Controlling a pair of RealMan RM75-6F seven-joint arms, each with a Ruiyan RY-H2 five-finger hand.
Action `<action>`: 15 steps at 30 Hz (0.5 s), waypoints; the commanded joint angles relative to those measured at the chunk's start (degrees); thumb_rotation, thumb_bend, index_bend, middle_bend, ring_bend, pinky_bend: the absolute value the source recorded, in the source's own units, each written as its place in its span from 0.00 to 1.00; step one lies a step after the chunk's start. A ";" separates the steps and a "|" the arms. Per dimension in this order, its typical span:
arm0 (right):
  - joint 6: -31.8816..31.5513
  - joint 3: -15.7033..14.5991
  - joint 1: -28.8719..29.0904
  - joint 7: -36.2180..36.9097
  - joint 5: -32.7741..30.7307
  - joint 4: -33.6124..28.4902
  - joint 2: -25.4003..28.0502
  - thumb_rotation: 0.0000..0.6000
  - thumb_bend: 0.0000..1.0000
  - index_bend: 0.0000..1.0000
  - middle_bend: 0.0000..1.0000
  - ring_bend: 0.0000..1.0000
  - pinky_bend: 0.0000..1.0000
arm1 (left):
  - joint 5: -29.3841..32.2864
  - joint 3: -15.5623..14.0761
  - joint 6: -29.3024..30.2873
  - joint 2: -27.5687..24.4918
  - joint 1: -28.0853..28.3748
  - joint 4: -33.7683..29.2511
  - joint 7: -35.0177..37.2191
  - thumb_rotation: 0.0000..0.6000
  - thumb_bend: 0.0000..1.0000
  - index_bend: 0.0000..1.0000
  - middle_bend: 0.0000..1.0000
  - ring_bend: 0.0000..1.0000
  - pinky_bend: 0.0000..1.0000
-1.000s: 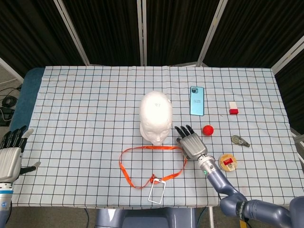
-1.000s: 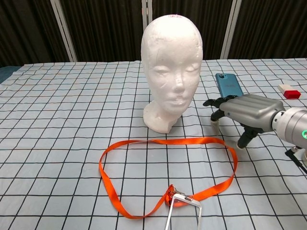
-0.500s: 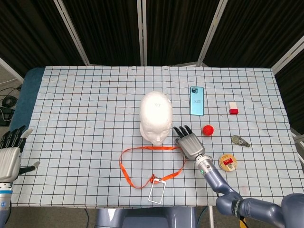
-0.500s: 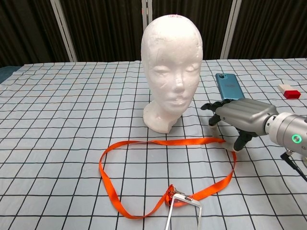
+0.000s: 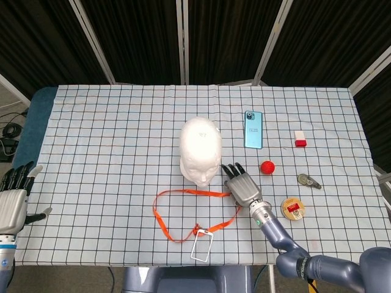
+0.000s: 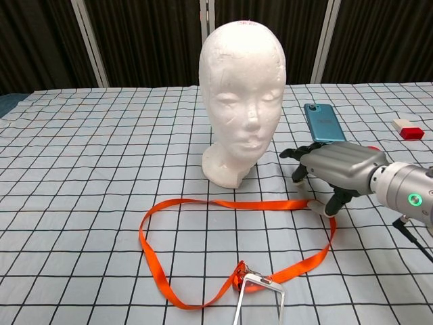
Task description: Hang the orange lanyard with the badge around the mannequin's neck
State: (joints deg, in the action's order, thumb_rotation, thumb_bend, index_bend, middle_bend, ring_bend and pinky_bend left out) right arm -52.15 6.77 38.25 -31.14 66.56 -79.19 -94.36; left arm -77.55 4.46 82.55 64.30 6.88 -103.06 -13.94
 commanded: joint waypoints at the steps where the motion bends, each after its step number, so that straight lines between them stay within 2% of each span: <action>1: -0.87 -0.35 -0.38 1.44 1.24 -0.63 0.60 1.00 0.45 0.69 0.00 0.00 0.00 | 0.17 0.06 -0.40 0.25 0.25 0.47 0.02 1.00 0.00 0.00 0.00 0.00 0.00; 6: -2.84 -0.72 -1.67 5.06 3.36 -2.72 2.74 1.00 0.45 0.69 0.00 0.00 0.00 | 0.91 0.84 -3.69 1.85 2.51 2.14 0.62 1.00 0.00 0.00 0.00 0.00 0.00; 9: -3.37 -0.63 -2.49 7.85 3.67 -4.79 4.65 1.00 0.45 0.70 0.00 0.00 0.00 | 0.37 2.82 -6.42 6.25 5.60 6.09 5.28 1.00 0.01 0.01 0.00 0.00 0.00; 11: -3.36 -0.39 -2.79 9.70 3.69 -5.89 5.63 1.00 0.46 0.71 0.00 0.00 0.00 | 1.39 3.46 -10.37 8.22 7.90 7.63 7.83 1.00 0.08 0.06 0.00 0.00 0.00; 13: -2.89 0.06 -2.93 11.88 3.30 -7.53 6.90 1.00 0.46 0.71 0.00 0.00 0.00 | 5.34 4.89 -18.24 10.67 13.03 9.02 4.36 1.00 0.14 0.11 0.00 0.00 0.00; 15: -2.54 0.44 -2.86 12.94 2.92 -8.49 7.57 1.00 0.46 0.72 0.00 0.00 0.00 | 8.91 6.24 -21.88 12.48 15.77 8.71 2.55 1.00 0.14 0.16 0.00 0.00 0.00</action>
State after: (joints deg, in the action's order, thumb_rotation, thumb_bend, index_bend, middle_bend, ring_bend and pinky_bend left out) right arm -55.00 6.79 35.53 -19.12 69.79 -86.79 -87.58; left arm -74.01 8.12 68.64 72.58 16.60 -96.28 -8.05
